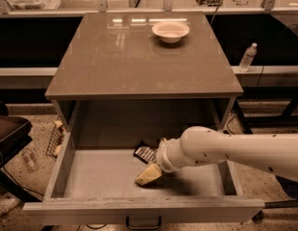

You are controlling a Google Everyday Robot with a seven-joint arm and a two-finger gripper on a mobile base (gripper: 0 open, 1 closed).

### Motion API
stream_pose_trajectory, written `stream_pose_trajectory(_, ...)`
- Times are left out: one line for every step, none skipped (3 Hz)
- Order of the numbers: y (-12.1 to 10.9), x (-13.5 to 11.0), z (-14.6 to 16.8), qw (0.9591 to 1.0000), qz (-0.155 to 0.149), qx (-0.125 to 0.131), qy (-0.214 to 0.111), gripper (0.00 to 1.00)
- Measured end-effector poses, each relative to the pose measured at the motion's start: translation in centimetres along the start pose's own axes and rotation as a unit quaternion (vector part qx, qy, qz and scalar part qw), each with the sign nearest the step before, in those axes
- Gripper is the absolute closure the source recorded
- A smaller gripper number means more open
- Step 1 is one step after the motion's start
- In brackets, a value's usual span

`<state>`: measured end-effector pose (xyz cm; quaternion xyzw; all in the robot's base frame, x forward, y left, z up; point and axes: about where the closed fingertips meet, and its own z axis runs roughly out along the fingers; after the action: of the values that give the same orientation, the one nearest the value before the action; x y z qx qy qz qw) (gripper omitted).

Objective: Pick rxbar chocolate from top drawer and place on counter

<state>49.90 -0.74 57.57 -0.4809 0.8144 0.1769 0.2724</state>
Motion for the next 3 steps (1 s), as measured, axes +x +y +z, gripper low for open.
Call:
stream_pose_trajectory(0.0,-0.2,-0.3,1.0000,0.000,0.000,0.000,0.91)
stream_pose_trajectory(0.1,-1.0,-1.3,1.0000,0.000,0.000,0.000,1.00)
stream_pose_trajectory(0.2,-1.2,-1.4,1.0000,-0.002,-0.001,-0.003,1.00)
